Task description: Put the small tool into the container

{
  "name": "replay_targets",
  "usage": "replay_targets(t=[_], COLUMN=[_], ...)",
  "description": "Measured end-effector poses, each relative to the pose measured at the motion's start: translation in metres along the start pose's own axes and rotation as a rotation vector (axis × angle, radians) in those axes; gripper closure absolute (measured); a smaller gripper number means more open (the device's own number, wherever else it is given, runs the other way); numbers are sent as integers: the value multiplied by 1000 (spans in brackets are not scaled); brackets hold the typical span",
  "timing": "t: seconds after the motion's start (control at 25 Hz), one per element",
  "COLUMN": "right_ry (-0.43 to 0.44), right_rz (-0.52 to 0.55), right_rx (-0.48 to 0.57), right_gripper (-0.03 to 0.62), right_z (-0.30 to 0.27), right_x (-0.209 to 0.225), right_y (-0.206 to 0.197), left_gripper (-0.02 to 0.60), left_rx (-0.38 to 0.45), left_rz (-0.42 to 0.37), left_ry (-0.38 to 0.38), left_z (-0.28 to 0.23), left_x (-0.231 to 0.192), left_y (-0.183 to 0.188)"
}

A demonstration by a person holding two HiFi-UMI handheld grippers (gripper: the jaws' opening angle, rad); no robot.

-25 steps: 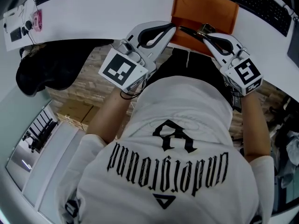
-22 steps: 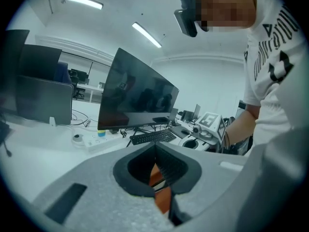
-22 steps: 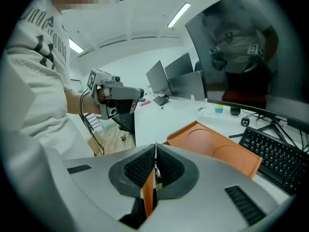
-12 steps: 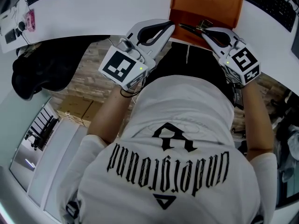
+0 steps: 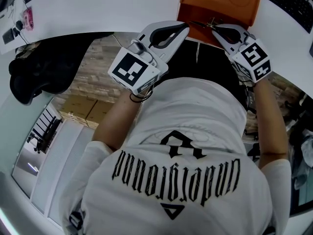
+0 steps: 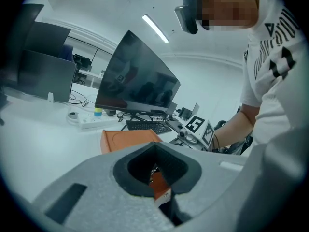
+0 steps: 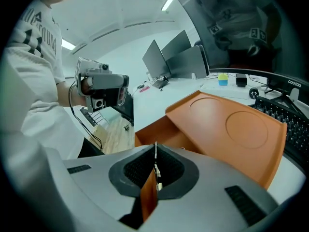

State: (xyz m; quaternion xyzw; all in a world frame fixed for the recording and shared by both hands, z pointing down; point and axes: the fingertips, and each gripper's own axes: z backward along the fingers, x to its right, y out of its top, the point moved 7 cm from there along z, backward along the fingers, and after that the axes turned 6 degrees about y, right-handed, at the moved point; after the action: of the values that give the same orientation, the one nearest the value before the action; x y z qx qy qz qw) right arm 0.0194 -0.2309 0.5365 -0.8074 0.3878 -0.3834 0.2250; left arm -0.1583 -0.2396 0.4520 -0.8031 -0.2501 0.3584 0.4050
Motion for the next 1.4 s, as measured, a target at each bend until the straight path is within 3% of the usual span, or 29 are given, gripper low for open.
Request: replay_targets(t=[0.68,0.96,1.4], right_ry=[-27,-67,-99], right_rz=[-44,-39,-20], right_rx=[-44,-27,-15], right_gripper=[568,463,450], right_z=[-10,-6,-1], right_x=[9,10,7], right_y=[-13,-11,-3], left_gripper=[566,566,566], left_rx=[-9,-5,14], left_rz=[16,16,16], left_ry=[13,12,4], left_z=[2,3,10], left_x=[0,5,4], left_y=[-5,-5,-6])
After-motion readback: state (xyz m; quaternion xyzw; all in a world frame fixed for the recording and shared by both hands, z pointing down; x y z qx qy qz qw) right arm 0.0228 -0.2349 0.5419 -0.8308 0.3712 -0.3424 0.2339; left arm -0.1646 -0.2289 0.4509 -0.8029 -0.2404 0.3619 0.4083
